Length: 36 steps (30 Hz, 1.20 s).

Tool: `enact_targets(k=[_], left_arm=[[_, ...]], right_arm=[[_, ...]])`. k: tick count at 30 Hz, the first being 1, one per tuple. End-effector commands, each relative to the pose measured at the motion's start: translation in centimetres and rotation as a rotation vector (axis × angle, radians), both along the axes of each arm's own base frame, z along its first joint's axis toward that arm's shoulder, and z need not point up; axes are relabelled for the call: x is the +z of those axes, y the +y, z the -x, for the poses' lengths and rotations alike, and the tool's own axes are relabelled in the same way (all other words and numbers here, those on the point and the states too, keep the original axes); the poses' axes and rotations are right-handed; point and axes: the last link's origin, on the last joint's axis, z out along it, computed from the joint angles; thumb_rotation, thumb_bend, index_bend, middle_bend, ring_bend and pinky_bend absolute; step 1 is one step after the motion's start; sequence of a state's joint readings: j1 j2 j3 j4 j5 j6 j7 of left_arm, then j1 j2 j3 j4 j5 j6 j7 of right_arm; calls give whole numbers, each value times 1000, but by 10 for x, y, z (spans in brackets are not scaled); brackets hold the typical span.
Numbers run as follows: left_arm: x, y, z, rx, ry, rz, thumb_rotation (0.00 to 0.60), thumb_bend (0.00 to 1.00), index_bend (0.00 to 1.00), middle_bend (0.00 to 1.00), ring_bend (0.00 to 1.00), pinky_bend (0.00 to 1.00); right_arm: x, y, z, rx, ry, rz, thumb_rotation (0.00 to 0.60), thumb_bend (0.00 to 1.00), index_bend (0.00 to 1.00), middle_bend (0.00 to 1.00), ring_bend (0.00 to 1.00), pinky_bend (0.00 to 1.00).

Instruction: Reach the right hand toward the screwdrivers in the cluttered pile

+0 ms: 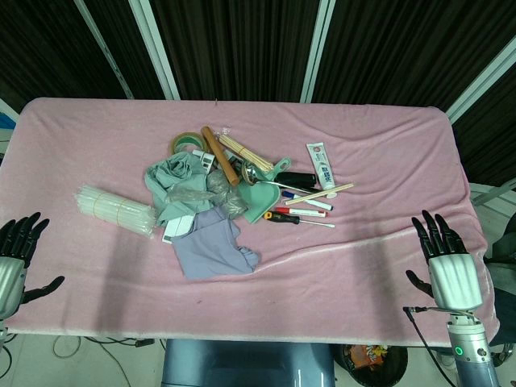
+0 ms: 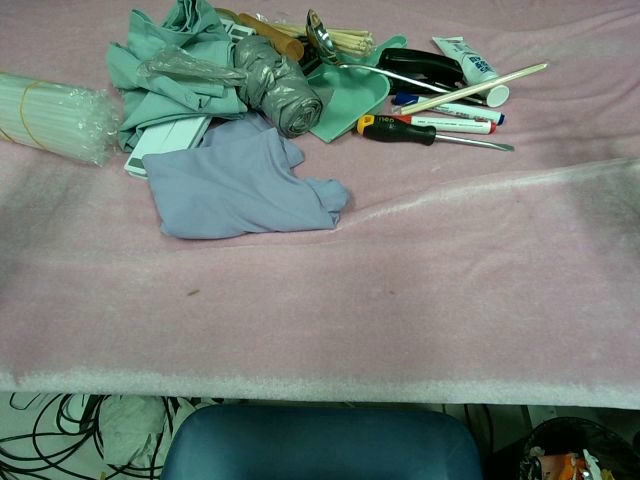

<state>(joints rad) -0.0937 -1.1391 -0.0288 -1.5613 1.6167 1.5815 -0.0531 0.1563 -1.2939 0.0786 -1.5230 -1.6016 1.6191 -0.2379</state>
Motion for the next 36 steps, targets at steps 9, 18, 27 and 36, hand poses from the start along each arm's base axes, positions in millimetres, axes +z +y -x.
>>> enact_targets(k=[9, 18, 27, 36], left_arm=[[2, -2, 0, 0, -8, -5, 600, 0, 0, 0, 0, 0], [2, -1, 0, -2, -13, -3, 600, 0, 0, 0, 0, 0], [3, 0, 1, 2, -28, 5, 600, 0, 0, 0, 0, 0], [3, 2, 2, 17, -49, 19, 600, 0, 0, 0, 0, 0]], right_arm=[[-4, -2, -8, 1, -33, -31, 600, 110, 0, 31, 17, 236], [-25, -33, -70, 37, -211, -148, 600, 99, 116, 175, 114, 236], [-76, -77, -128, 44, -247, -273, 600, 151, 319, 273, 171, 255], [-141, -112, -159, -16, -224, -344, 600, 246, 391, 312, 196, 263]])
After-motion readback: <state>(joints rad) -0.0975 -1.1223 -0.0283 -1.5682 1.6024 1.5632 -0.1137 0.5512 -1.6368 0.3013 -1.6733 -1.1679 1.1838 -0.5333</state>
